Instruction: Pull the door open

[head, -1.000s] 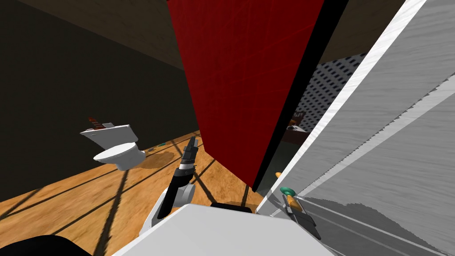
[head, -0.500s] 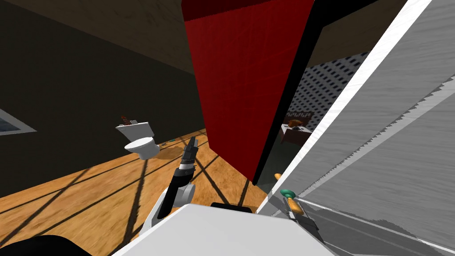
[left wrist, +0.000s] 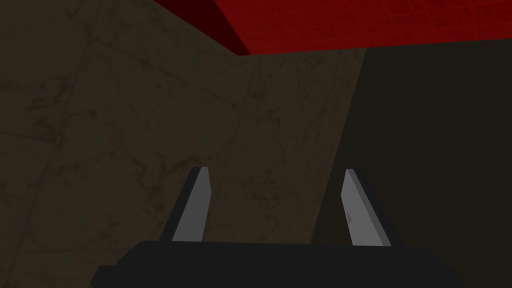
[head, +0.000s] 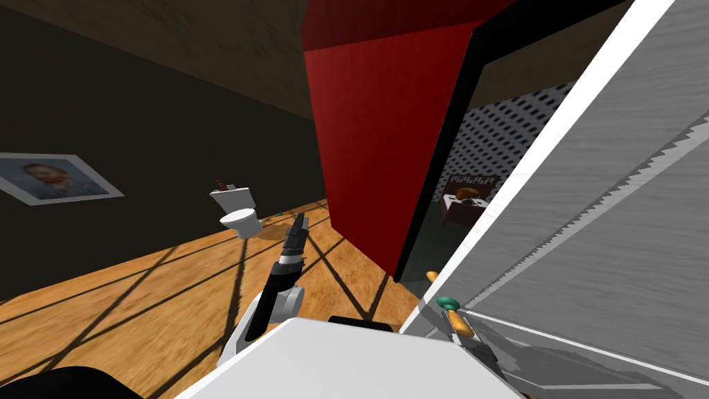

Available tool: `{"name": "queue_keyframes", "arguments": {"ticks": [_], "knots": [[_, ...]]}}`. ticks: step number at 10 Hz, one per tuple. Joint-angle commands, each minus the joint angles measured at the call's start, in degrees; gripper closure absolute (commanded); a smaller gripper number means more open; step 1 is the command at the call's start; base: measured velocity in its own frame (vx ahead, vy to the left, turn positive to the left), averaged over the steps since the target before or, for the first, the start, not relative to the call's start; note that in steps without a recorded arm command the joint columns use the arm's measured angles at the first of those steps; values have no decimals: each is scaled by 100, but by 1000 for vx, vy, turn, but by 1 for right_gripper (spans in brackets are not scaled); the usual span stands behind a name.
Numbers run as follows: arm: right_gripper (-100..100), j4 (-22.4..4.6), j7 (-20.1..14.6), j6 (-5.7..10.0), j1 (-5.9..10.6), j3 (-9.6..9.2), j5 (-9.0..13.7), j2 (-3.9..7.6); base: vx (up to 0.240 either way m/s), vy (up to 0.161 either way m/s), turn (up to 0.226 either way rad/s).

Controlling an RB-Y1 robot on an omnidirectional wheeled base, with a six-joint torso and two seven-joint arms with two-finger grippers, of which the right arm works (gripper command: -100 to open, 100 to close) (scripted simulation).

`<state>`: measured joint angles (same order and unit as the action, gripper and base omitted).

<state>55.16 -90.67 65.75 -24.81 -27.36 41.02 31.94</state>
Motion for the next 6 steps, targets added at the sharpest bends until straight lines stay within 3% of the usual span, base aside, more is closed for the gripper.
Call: {"name": "queue_keyframes", "arguments": {"ticks": [1, 6], "knots": [[100, -58, -70, 77, 18, -45, -37, 34, -236, -43, 124], [100, -340, -362, 344, 113, -216, -167, 186, -254, -33, 160]]}}
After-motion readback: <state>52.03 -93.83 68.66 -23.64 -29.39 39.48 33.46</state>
